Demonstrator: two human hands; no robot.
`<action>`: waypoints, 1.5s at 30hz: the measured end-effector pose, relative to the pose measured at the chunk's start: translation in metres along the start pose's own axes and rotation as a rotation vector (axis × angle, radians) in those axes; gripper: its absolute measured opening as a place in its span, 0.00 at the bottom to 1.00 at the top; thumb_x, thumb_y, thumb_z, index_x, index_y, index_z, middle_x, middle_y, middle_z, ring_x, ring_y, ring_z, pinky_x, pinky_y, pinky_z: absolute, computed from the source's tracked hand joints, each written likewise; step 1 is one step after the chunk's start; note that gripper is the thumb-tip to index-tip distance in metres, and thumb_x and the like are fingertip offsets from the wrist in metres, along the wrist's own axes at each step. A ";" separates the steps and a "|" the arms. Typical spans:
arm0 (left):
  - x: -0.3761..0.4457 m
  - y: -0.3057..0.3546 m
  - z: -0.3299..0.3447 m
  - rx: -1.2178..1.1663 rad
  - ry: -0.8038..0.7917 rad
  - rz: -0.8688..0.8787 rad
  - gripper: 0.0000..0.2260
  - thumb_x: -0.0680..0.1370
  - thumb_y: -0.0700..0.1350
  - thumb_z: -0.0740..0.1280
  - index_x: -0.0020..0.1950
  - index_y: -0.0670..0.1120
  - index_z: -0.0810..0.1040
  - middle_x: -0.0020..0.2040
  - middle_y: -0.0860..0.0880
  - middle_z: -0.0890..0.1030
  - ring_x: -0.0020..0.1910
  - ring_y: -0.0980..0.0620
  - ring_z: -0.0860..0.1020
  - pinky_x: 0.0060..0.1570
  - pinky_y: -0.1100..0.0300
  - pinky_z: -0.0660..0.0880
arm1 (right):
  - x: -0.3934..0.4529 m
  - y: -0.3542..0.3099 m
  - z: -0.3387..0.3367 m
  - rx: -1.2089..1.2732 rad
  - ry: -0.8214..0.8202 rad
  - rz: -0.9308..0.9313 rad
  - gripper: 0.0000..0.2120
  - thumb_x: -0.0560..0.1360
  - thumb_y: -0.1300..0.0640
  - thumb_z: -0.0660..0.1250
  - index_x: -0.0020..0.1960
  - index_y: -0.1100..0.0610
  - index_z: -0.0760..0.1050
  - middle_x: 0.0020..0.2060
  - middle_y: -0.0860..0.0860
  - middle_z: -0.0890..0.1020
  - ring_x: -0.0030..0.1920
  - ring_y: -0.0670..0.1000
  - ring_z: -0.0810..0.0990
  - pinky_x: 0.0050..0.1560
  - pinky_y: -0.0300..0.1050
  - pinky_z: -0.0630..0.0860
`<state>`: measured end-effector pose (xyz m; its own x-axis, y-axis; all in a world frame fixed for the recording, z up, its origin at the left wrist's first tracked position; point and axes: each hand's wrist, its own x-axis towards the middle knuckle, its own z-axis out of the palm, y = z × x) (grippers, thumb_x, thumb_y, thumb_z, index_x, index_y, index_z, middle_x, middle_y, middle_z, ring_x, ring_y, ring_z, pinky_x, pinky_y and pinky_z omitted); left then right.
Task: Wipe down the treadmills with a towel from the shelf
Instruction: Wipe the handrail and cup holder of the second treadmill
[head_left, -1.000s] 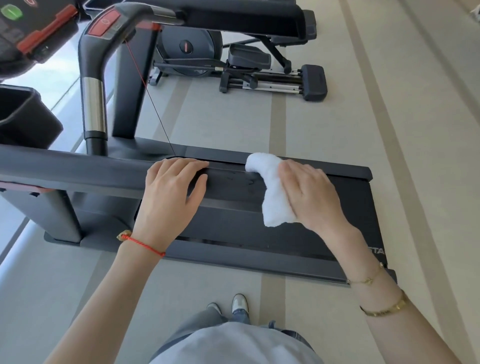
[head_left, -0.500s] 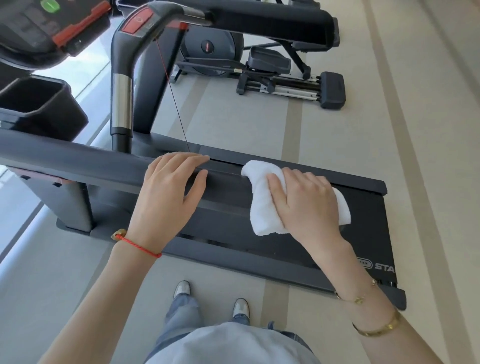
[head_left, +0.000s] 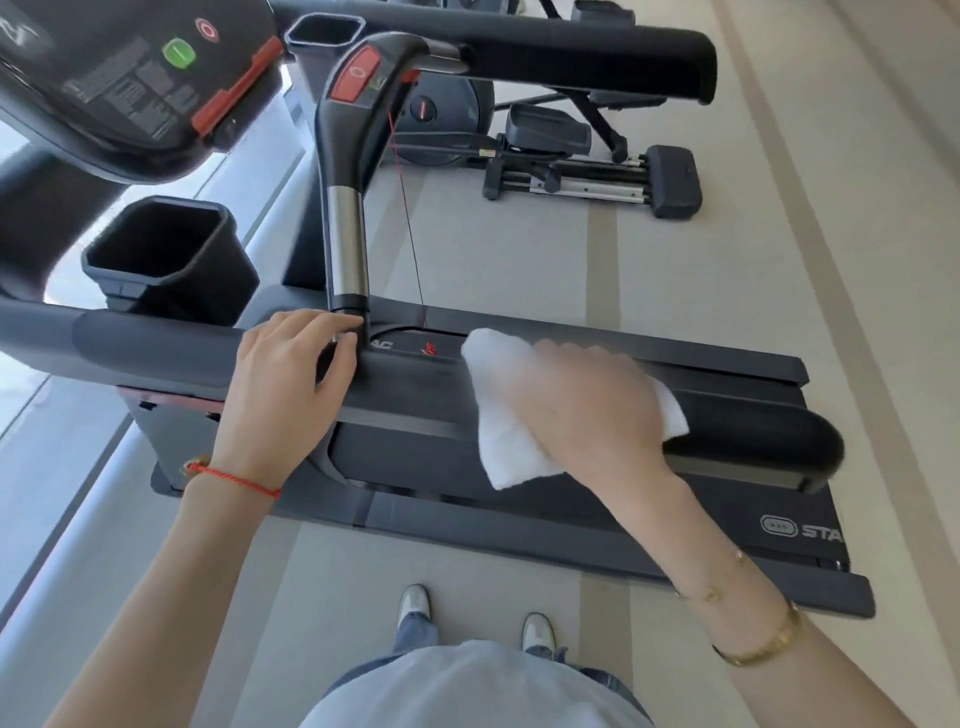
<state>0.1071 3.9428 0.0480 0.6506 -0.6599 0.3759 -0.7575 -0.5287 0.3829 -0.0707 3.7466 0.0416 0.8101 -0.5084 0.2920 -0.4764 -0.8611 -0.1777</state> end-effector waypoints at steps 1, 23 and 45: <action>0.002 -0.007 -0.001 -0.003 -0.005 0.008 0.09 0.81 0.41 0.64 0.58 0.42 0.82 0.52 0.45 0.84 0.51 0.42 0.79 0.57 0.40 0.74 | 0.002 -0.008 0.000 -0.008 0.003 0.029 0.25 0.77 0.33 0.46 0.40 0.51 0.69 0.31 0.45 0.74 0.35 0.53 0.73 0.43 0.48 0.66; 0.010 -0.066 -0.010 -0.026 -0.075 0.125 0.13 0.82 0.44 0.59 0.49 0.44 0.82 0.44 0.49 0.84 0.43 0.46 0.79 0.51 0.56 0.67 | 0.032 -0.117 0.043 -0.014 0.121 0.043 0.22 0.78 0.39 0.52 0.38 0.53 0.73 0.30 0.46 0.72 0.34 0.51 0.67 0.42 0.47 0.65; 0.009 -0.061 -0.012 -0.037 -0.106 0.091 0.12 0.83 0.43 0.59 0.52 0.43 0.83 0.44 0.48 0.84 0.45 0.45 0.79 0.55 0.54 0.68 | 0.034 -0.118 0.035 -0.044 0.072 0.119 0.22 0.80 0.46 0.52 0.67 0.55 0.73 0.62 0.51 0.79 0.60 0.53 0.76 0.64 0.50 0.64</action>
<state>0.1601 3.9761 0.0383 0.5687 -0.7579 0.3196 -0.8091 -0.4455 0.3834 0.0249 3.8308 0.0397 0.7211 -0.6048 0.3379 -0.5835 -0.7931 -0.1744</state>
